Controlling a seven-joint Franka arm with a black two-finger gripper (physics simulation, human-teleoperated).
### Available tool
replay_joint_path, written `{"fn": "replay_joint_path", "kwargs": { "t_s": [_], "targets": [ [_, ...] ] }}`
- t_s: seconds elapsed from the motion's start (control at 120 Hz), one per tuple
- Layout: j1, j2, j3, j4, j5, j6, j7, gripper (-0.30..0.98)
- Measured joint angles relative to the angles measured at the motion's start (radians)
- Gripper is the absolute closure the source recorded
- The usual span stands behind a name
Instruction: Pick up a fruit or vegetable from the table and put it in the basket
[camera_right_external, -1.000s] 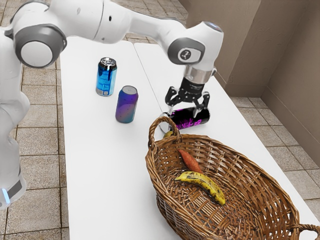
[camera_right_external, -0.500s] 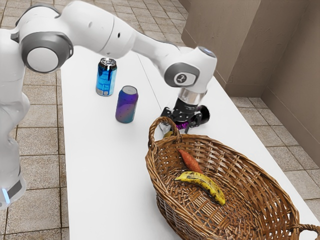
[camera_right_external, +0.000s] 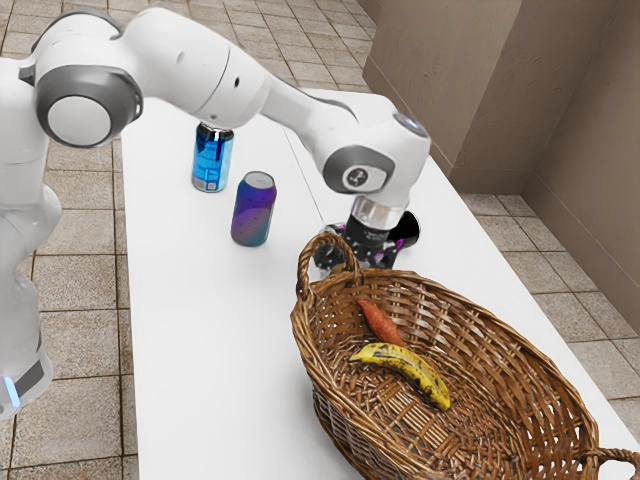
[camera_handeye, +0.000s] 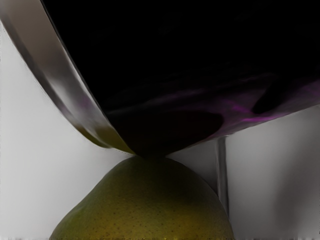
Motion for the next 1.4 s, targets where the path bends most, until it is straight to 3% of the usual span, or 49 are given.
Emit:
{"fn": "replay_joint_path", "kwargs": {
  "t_s": [0.208,0.517,0.783,0.875,1.075,1.267,1.4],
  "targets": [
    [-0.001,-0.004,-0.002,0.005,0.001,-0.021,-0.005,0.35],
    [-0.012,-0.057,-0.009,0.038,0.012,-0.062,-0.009,0.39],
    [-0.010,-0.259,-0.011,0.147,0.072,-0.182,-0.010,0.40],
    [0.029,-0.309,-0.109,0.210,0.085,-0.235,-0.012,0.39],
    [-0.032,-0.273,-0.373,0.292,0.062,-0.318,-0.016,0.39],
    [-0.036,-0.007,-0.476,0.461,0.044,-0.345,-0.019,0.39],
    [-0.011,0.051,-0.493,0.495,0.040,-0.353,-0.019,0.39]
  ]
}}
